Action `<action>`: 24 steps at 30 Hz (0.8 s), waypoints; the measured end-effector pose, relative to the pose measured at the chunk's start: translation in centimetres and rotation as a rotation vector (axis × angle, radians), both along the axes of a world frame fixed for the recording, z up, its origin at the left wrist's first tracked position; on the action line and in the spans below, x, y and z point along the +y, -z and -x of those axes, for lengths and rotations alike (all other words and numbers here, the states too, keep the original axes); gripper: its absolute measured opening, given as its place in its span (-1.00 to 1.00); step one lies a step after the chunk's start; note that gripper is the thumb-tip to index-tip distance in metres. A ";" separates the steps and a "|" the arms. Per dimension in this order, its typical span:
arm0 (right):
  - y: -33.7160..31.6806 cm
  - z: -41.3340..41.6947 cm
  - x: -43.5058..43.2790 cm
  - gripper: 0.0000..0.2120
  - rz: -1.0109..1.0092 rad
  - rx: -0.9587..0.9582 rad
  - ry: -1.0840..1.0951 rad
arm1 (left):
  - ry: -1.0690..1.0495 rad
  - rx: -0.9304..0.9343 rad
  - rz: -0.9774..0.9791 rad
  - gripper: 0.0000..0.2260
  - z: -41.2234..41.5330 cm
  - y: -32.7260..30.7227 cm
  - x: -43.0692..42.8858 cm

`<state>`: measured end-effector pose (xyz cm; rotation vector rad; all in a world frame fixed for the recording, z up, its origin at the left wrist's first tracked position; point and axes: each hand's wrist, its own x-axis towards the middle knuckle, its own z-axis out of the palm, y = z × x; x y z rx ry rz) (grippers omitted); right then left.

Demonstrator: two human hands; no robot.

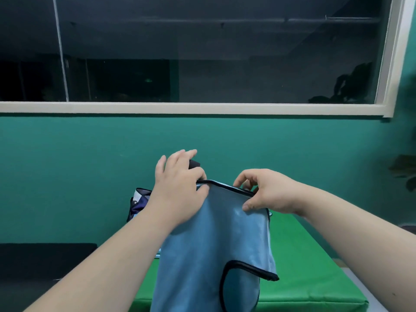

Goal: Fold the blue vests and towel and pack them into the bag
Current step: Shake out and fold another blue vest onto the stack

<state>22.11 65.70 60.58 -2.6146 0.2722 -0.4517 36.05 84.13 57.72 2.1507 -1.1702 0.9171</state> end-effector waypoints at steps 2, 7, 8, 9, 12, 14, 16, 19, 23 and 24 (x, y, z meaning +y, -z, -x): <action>0.3 0.4 -0.4 -0.65 -0.036 0.060 -0.012 | -0.053 0.000 -0.045 -0.88 -0.2 0.1 0.3; 0.2 0.9 -1.4 -0.72 -0.064 0.025 -0.003 | -0.163 0.003 -0.152 -0.82 -0.8 0.5 0.7; 0.0 0.9 -1.5 -0.74 -0.077 0.002 -0.004 | -0.181 0.006 -0.169 -0.81 -0.8 0.6 0.8; -0.1 1.0 -1.5 -0.75 -0.092 -0.022 -0.012 | -0.194 0.011 -0.185 -0.80 -0.9 0.7 0.9; -0.7 1.3 -1.4 -0.78 -0.058 -0.050 -0.013 | -0.225 0.037 -0.218 -0.77 -1.3 0.8 1.1; -0.9 1.5 -1.4 -0.80 0.039 -0.025 0.024 | -0.227 0.059 -0.223 -0.78 -1.5 1.0 1.2; -0.9 1.6 -1.4 -0.80 0.103 0.002 0.054 | -0.205 0.067 -0.206 -0.80 -1.6 1.2 1.2; -0.6 1.4 -1.6 -0.80 0.093 -0.007 0.048 | -0.203 0.069 -0.192 -0.82 -1.8 1.6 1.1; 0.0 1.1 -2.5 -0.88 -0.115 -0.083 -0.007 | -0.215 0.102 -0.239 -0.87 -2.0 2.4 1.2; 0.2 1.0 -2.6 -0.88 -0.174 -0.118 -0.023 | -0.212 0.114 -0.248 -0.89 -2.2 2.6 1.2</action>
